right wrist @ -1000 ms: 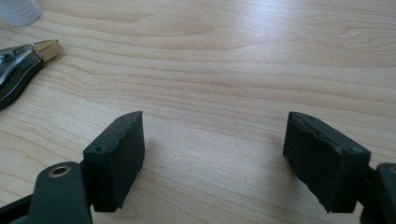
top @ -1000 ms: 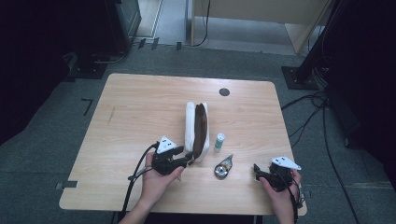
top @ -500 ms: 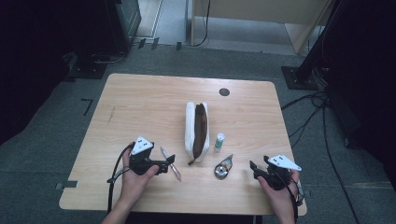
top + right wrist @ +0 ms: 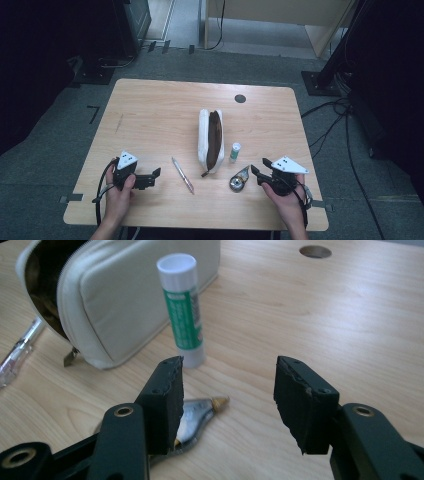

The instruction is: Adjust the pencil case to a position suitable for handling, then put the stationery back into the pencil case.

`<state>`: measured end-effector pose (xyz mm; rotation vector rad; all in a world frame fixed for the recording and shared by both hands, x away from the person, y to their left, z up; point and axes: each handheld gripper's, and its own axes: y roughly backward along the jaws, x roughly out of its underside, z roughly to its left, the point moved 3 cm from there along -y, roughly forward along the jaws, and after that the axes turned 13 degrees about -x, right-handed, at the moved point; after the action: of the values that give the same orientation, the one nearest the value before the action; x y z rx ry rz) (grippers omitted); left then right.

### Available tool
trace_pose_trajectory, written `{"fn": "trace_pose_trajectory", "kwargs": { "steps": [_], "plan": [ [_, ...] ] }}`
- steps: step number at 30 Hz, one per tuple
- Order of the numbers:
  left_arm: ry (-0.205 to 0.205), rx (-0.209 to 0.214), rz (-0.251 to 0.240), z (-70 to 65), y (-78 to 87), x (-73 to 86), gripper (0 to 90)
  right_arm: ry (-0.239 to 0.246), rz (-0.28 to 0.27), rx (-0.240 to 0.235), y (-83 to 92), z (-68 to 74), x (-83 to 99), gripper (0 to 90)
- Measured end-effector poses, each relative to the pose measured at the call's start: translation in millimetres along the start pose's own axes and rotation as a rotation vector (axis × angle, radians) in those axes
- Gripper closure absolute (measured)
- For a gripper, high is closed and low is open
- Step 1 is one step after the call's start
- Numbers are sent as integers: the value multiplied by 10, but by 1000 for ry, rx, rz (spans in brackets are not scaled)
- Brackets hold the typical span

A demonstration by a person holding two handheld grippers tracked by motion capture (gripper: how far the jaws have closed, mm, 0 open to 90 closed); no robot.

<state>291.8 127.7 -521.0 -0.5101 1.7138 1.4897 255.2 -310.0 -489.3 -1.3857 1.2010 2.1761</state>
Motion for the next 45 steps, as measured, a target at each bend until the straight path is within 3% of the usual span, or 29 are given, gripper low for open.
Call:
{"fn": "trace_pose_trajectory", "kwargs": {
  "steps": [3, 11, 17, 21, 26, 34, 45],
  "plan": [
    [7, -1, 13, 43, -22, 40, 3, 6, -2, -6, -79, 46, -77, 468],
    [2, -55, 43, 108, -79, 113, 3, 3, -4, -30, -232, 115, -205, 474],
    [8, -51, 46, 107, -93, 124, 3, 21, -16, -63, -256, 262, -335, 459],
    [-4, -52, 49, 87, -96, 128, 3, 42, -27, -59, -252, 301, -420, 454],
    [-1, -37, 54, 89, -102, 127, 4, 26, -40, -25, -278, 243, -491, 427],
    [-4, -14, 73, 81, -116, 128, 4, 18, -13, -22, -370, 204, -440, 426],
    [-20, -18, 86, 61, -125, 129, 3, 0, 6, -8, -655, 171, -499, 467]
  ]
}}
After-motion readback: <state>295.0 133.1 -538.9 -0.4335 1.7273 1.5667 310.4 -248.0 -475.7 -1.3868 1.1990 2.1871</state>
